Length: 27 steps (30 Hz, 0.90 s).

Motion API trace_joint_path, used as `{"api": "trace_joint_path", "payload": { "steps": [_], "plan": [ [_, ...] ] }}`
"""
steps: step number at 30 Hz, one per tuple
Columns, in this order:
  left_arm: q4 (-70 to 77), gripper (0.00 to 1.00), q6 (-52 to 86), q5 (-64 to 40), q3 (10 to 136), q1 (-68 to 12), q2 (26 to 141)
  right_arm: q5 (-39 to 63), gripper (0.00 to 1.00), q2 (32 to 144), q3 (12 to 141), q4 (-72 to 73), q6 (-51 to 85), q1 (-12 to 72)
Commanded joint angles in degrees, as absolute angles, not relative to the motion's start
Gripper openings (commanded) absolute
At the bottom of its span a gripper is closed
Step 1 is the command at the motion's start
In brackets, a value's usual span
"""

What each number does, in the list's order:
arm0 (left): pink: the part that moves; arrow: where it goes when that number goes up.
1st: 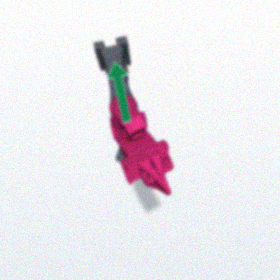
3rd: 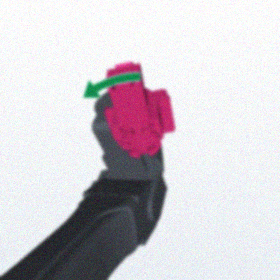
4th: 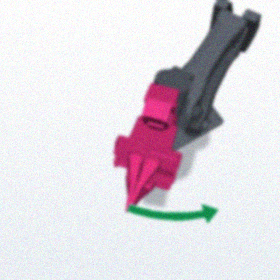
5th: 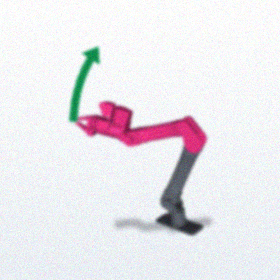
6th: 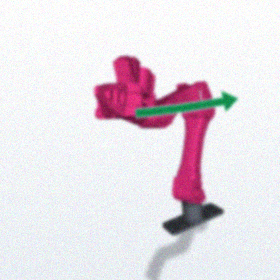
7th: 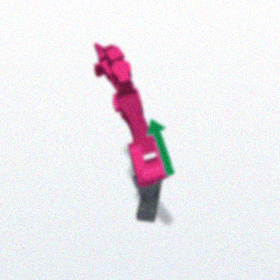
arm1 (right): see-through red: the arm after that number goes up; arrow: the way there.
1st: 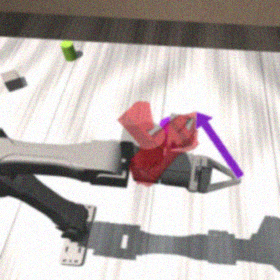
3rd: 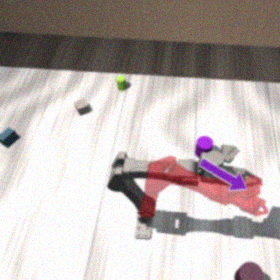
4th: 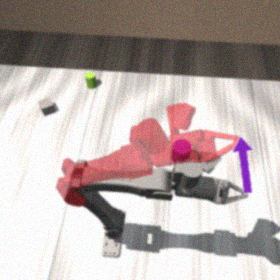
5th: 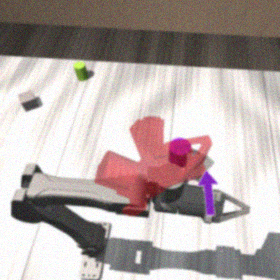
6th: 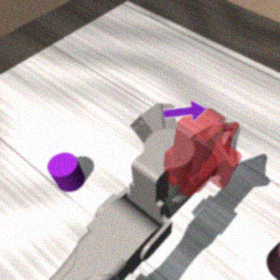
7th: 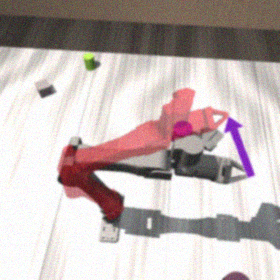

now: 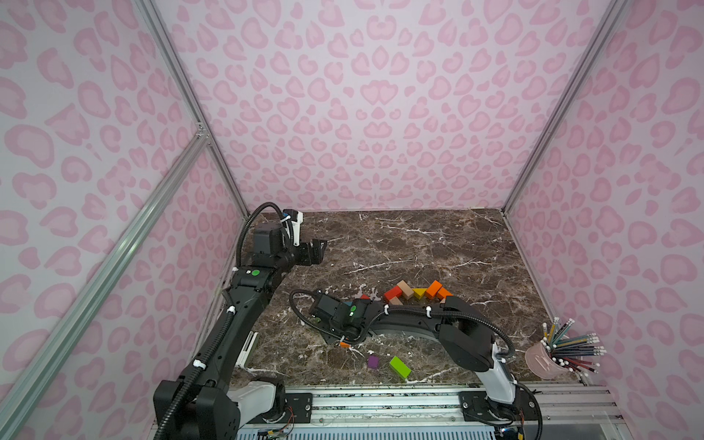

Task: Assemble a heart with building blocks
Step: Assemble the building block at the center of the board.

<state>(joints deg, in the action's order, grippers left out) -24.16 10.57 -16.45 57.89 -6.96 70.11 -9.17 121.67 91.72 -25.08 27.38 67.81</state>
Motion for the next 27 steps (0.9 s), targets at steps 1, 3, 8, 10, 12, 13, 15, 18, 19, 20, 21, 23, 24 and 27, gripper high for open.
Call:
{"api": "trace_joint_path", "payload": {
  "steps": [1, 3, 8, 10, 12, 13, 15, 18, 19, 20, 21, 23, 24, 27],
  "plan": [
    [-21.3, 0.91, 10.3, -16.9, 57.9, -7.0, 70.1, -9.1, 0.49, 121.1, 91.1, -24.8, 26.8, 67.9],
    [-21.3, 0.91, 10.3, -17.1, 57.9, -6.9, 70.2, -9.1, 0.51, 121.3, 90.9, -24.9, 26.8, 67.9],
    [-21.3, 0.91, 10.4, -17.1, 57.8, -6.9, 70.3, -8.4, 0.53, 121.9, 91.1, -24.6, 26.6, 67.9],
    [-21.3, 0.91, 10.4, -17.1, 57.8, -6.9, 70.3, -8.4, 0.51, 122.1, 91.3, -24.5, 26.4, 67.9],
    [-21.3, 0.91, 10.3, -17.1, 57.8, -6.9, 70.3, -8.3, 0.49, 122.3, 91.5, -24.5, 26.3, 67.9],
    [-21.3, 0.91, 10.3, -17.1, 57.8, -6.9, 70.3, -8.3, 0.48, 122.4, 91.5, -24.5, 26.3, 67.9],
    [-21.3, 0.91, 10.4, -17.1, 57.8, -6.9, 70.4, -8.2, 0.45, 122.5, 91.5, -24.4, 26.3, 67.9],
    [-21.3, 0.91, 10.3, -17.1, 57.8, -6.9, 70.4, -8.2, 0.43, 122.6, 91.5, -24.3, 26.2, 67.9],
    [-21.3, 0.91, 10.3, -17.1, 57.8, -6.9, 70.4, -8.2, 0.42, 122.6, 91.5, -24.2, 26.2, 67.9],
    [-21.3, 0.91, 10.3, -17.2, 57.8, -6.9, 70.4, -8.3, 0.41, 122.6, 91.5, -24.2, 26.3, 67.9],
    [-21.3, 0.91, 10.3, -17.1, 57.8, -6.9, 70.3, -8.3, 0.40, 122.7, 91.6, -24.1, 26.2, 67.9],
    [-21.3, 0.91, 10.3, -17.0, 57.8, -6.9, 70.3, -8.2, 0.39, 122.8, 91.8, -24.2, 26.0, 67.9],
    [-21.4, 0.91, 10.3, -17.0, 57.8, -6.9, 70.2, -8.2, 0.39, 122.9, 92.0, -24.2, 26.1, 67.9],
    [-21.4, 0.91, 10.2, -16.9, 57.7, -6.9, 70.2, -8.2, 0.38, 123.2, 92.4, -24.3, 26.0, 67.9]
  ]
}}
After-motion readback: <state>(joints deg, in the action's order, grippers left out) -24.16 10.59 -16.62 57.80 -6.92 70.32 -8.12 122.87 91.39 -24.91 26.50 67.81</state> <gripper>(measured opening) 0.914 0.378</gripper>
